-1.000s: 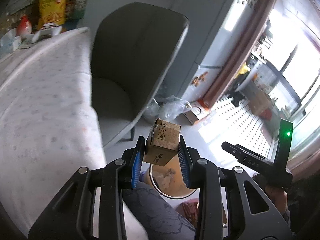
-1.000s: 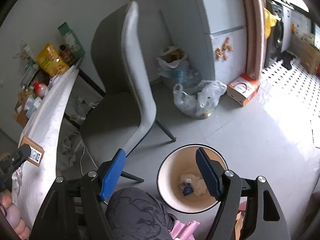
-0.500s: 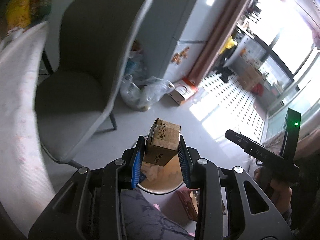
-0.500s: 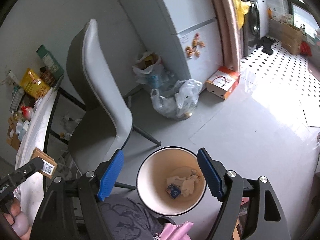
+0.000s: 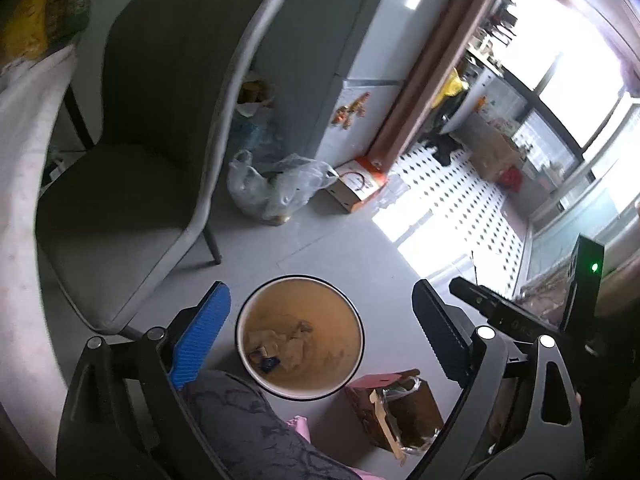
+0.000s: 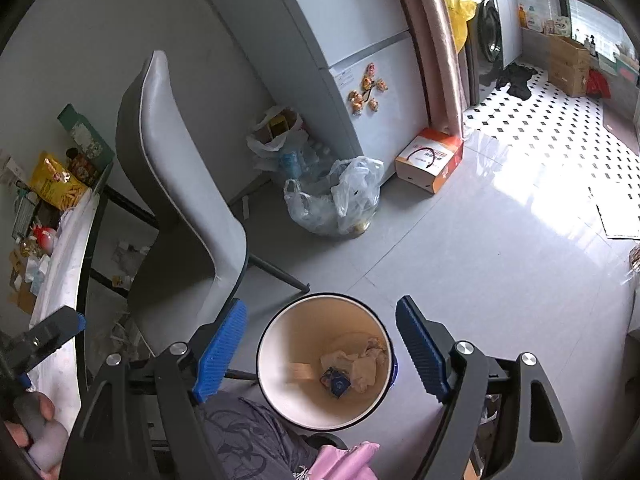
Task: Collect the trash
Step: 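Move both grippers back over the table toward the remaining trash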
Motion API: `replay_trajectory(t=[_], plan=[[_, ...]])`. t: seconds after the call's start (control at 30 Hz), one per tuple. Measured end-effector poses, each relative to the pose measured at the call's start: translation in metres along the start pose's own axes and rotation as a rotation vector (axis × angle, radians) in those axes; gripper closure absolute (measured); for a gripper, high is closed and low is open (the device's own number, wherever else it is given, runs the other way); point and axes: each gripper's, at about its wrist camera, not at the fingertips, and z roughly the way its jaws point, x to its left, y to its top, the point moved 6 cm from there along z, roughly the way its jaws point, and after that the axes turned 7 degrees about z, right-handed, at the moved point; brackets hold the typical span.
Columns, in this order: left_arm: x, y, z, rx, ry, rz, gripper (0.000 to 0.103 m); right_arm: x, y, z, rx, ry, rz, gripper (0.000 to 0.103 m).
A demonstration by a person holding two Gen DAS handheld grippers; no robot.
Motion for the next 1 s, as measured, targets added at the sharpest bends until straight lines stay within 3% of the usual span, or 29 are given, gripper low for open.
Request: replay_trajectory(t=[0.17, 0.33, 0.5, 0.7, 0.87, 1.0], plan=[[0.026, -0.005, -0.027, -0.047, 0.030, -0.056, 0.006, 0.026, -0.007, 0.001, 0.005, 0.020, -0.046, 0.023], [0.055, -0.013, -0.058, -0.104, 0.066, -0.121, 0.006, 0.055, -0.008, -0.008, -0.037, 0.026, -0.099, 0.007], [0.086, -0.020, -0.097, -0.187, 0.159, -0.159, 0.006, 0.099, -0.015, -0.020, -0.076, 0.060, -0.168, 0.008], [0.119, -0.029, -0.142, -0.291, 0.250, -0.209, 0.006, 0.150, -0.024, -0.030, -0.108, 0.021, -0.274, 0.008], [0.149, -0.040, -0.182, -0.363, 0.356, -0.249, 0.006, 0.191, -0.037, -0.039, -0.084, 0.099, -0.322, 0.008], [0.163, -0.053, -0.212, -0.421, 0.376, -0.272, 0.006, 0.219, -0.050, -0.047, -0.079, 0.160, -0.374, 0.007]])
